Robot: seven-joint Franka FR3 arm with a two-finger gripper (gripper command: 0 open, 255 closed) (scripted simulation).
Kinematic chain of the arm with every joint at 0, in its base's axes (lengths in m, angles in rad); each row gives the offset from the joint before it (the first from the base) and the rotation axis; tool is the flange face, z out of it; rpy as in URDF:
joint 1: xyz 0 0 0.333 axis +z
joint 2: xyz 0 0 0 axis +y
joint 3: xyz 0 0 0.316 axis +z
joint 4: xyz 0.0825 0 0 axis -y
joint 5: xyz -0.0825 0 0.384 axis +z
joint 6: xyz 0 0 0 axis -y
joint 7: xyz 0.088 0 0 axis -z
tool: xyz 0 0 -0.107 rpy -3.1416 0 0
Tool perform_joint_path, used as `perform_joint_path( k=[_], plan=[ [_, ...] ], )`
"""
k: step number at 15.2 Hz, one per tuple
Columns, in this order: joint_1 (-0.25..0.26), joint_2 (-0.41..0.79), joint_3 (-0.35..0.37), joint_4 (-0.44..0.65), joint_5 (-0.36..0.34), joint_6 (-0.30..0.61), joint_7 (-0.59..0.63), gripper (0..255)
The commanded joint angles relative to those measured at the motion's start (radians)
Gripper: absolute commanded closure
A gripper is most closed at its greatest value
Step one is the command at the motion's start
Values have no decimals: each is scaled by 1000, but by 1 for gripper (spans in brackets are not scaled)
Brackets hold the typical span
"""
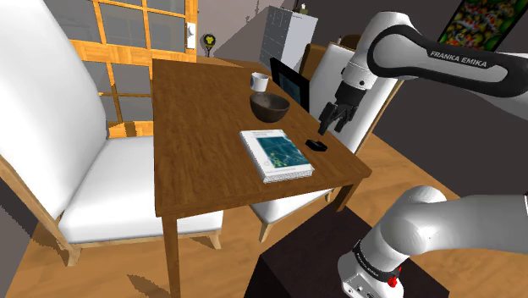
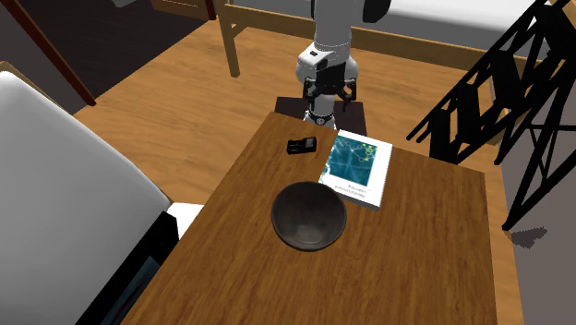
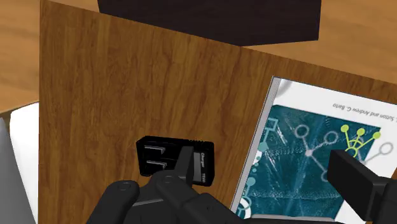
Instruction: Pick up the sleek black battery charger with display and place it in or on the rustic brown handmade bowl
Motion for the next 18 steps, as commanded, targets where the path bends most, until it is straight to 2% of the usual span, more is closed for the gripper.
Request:
perform_joint_path(
  k=[1,5,9,10,18],
  plan=[
    [0,0,0,0,0,0,0,0],
    [128,32,-241,-40,-63,97,-541,0],
    [302,163,-485,22,-80,158,-1087,0],
    [333,188,-520,37,-76,163,-1167,0],
    [339,204,-528,-54,-73,269,-1171,0]
  ],
)
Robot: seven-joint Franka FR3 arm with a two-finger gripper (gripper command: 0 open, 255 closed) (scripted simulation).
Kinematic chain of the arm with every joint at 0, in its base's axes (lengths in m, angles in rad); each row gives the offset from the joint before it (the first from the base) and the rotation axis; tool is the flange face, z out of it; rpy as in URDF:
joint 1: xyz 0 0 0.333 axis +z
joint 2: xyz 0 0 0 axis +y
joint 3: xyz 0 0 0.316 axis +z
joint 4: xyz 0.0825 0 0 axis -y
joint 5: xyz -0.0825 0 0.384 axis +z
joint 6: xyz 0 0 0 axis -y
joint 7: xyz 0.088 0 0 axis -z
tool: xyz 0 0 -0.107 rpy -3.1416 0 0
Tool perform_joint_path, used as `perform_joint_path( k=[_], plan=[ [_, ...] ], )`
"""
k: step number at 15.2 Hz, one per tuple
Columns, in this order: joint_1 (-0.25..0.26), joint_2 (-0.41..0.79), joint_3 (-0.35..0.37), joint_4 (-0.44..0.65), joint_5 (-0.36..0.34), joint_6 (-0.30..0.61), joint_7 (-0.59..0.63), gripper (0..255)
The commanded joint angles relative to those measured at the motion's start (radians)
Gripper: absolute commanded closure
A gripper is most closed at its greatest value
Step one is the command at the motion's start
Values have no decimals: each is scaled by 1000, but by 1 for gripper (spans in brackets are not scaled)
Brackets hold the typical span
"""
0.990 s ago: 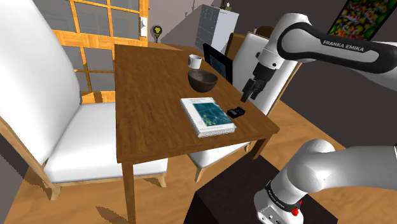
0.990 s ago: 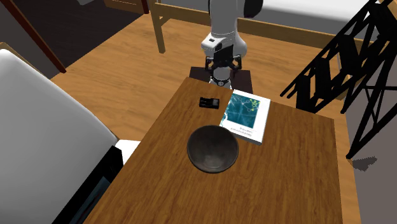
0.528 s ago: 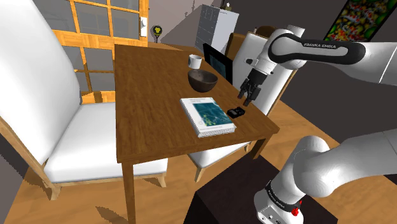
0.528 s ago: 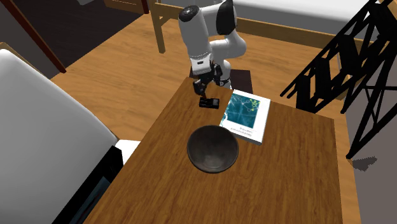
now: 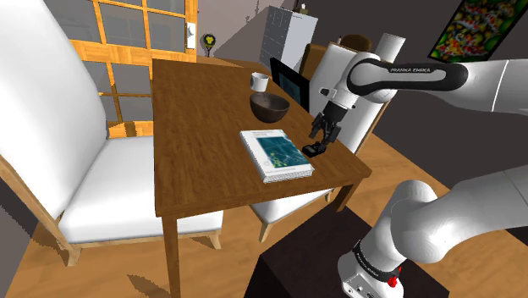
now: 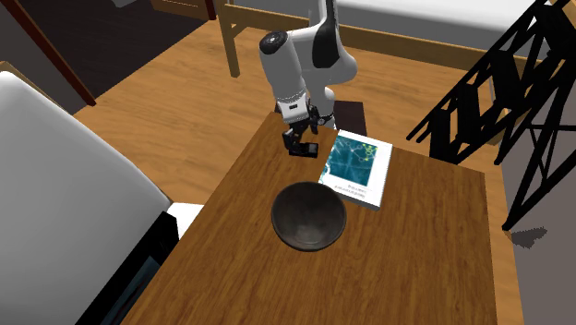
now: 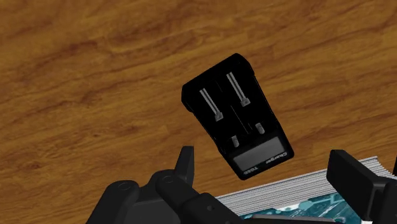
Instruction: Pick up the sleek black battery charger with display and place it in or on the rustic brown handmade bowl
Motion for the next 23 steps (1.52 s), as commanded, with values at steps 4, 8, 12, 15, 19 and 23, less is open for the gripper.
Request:
perform_joint_path(
  k=[4,8,12,15,19,23],
  plan=[
    [1,3,-2,-12,0,15,-2,0],
    [1,3,-2,-12,0,15,-2,255],
    [1,3,-2,-12,0,15,-2,255],
    [1,3,-2,-12,0,15,-2,255],
    [47,-8,-88,16,-3,-16,-233,0],
    [137,-14,-209,37,-20,-31,-463,0]
  ],
)
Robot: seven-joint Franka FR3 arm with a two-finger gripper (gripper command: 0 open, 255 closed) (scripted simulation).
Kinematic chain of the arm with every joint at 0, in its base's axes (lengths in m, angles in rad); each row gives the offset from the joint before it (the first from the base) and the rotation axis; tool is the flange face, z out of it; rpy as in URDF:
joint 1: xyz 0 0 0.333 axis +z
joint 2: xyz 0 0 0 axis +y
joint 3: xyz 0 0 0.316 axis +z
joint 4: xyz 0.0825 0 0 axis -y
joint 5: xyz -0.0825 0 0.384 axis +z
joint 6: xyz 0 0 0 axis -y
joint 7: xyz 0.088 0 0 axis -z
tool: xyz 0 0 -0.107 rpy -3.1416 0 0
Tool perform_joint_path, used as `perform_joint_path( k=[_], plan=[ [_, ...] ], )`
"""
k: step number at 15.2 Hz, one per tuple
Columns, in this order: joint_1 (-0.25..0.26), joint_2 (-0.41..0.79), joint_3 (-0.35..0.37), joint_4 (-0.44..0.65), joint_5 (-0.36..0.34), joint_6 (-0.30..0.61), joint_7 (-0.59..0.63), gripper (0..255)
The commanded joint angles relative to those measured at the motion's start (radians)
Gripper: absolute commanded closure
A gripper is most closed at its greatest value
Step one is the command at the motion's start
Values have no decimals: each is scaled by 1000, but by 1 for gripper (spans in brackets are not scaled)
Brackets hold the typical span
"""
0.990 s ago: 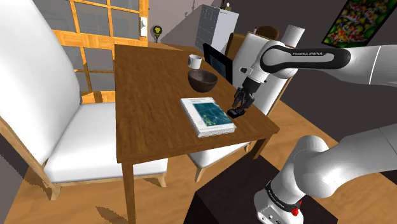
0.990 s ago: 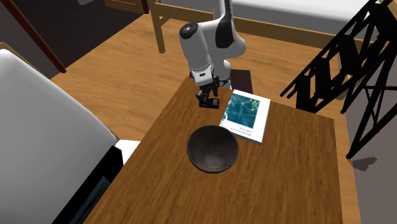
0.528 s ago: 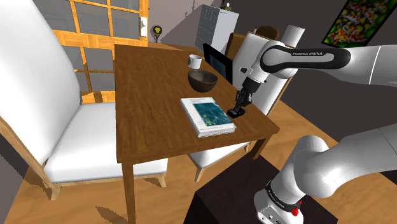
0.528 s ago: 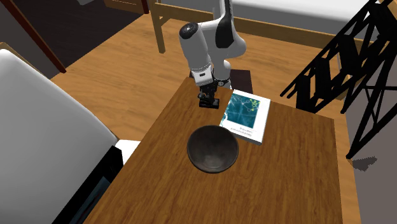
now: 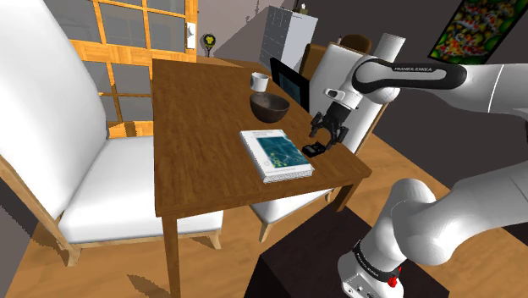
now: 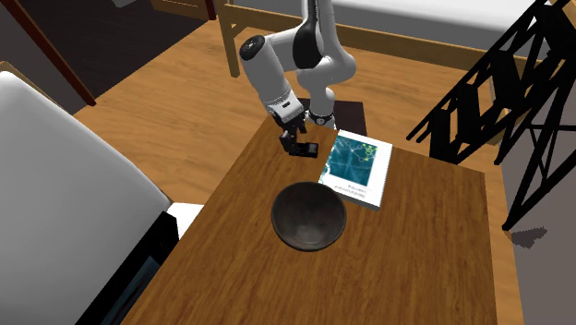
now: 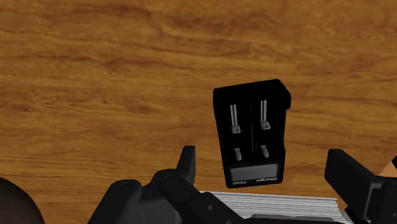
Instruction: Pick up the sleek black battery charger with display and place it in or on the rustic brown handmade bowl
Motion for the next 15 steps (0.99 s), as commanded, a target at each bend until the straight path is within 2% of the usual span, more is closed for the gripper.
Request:
perform_joint_path(
  k=[1,5,13,14,15],
  plan=[
    [13,4,-16,-17,-1,22,-36,0],
    [21,18,-25,-68,4,88,-41,0],
    [21,18,-25,-68,4,87,-41,0],
    [21,18,-25,-68,4,87,-41,255],
    [21,18,-25,-68,4,87,-41,255]
  ],
)
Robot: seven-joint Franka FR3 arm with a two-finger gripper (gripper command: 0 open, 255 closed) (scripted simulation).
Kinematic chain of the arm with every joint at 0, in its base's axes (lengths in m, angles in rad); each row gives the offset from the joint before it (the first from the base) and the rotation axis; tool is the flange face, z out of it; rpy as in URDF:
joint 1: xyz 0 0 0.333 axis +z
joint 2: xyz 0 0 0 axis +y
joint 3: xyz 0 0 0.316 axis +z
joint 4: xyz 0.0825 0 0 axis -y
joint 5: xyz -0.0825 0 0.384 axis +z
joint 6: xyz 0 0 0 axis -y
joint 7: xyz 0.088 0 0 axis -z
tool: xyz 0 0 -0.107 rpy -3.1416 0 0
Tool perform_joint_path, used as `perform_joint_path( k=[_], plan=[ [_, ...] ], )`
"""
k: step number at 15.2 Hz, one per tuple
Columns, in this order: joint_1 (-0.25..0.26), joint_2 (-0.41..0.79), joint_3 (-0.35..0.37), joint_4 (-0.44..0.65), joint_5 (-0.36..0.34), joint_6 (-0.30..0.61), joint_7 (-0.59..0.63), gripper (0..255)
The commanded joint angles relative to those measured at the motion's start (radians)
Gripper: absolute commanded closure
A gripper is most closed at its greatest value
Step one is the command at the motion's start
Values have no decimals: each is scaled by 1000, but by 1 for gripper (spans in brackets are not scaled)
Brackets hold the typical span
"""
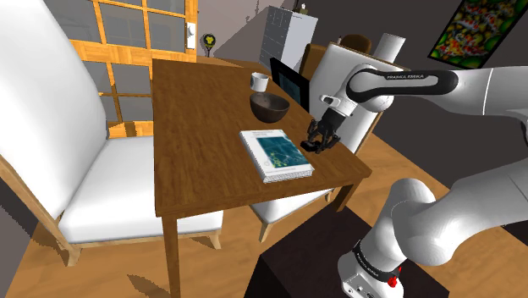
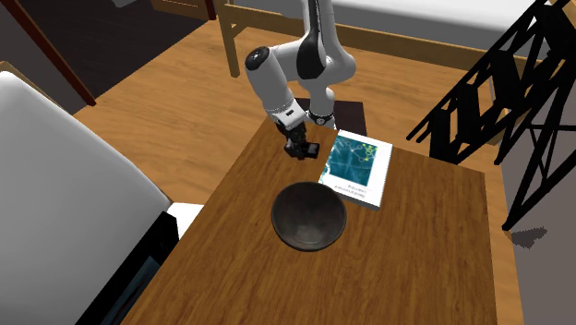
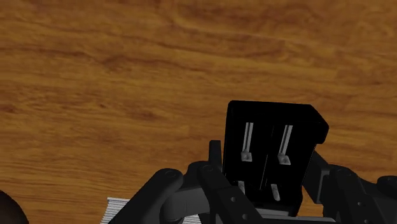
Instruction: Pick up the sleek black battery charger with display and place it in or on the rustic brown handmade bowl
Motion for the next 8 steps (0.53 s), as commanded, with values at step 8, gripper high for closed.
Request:
perform_joint_path(
  k=[8],
  plan=[
    [1,3,-1,-4,0,-31,0,255]
  ],
)
